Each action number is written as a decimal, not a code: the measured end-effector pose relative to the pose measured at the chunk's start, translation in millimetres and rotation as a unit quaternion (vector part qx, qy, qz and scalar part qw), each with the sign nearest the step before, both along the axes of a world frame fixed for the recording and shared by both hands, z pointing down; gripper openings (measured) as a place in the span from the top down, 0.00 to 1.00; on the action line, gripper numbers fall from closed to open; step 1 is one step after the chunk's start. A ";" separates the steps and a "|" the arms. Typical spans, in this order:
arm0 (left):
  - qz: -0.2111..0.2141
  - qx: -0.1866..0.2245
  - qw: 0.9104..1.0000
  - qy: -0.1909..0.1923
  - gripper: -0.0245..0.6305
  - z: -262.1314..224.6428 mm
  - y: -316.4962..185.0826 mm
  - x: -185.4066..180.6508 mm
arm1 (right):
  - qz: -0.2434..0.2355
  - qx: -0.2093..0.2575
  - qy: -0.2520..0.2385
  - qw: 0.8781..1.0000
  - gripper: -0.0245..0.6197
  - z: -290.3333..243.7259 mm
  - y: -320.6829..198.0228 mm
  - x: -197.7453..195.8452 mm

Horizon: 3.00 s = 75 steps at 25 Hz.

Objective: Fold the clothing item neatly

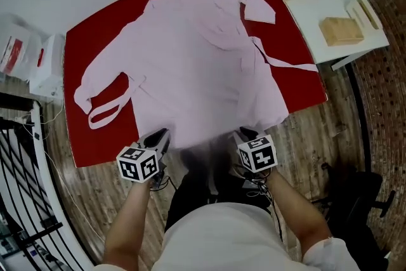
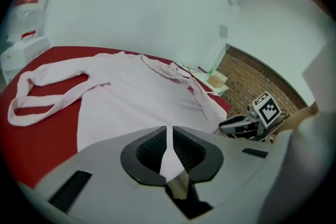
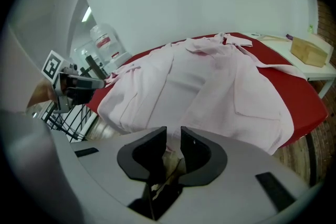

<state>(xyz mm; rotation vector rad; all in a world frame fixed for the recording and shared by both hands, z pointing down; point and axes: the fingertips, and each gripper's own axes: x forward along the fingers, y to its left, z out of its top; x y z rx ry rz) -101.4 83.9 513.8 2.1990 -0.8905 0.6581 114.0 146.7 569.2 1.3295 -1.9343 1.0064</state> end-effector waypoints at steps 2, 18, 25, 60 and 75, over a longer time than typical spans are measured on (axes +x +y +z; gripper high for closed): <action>0.028 0.015 0.999 -0.013 0.94 -3.2 -12.5 15.9 | 0.013 0.004 -0.002 1.000 0.86 -1.1 -1.1 6.7; 0.332 0.220 0.904 -0.154 0.91 -38.1 -133.6 122.1 | 0.123 0.020 0.009 0.992 0.83 -10.8 -14.2 23.2; 0.419 0.268 0.848 -0.182 0.83 -25.5 -178.5 149.2 | 0.160 0.017 0.053 0.986 0.79 -8.1 -23.5 19.1; 0.533 0.341 0.758 -0.161 0.94 27.0 -234.2 244.0 | 0.256 -0.033 0.181 0.949 0.93 -10.0 12.7 35.7; 0.550 0.377 0.722 -0.183 0.95 17.9 -238.0 169.0 | 0.203 -0.053 0.155 0.965 0.93 -9.1 56.7 1.7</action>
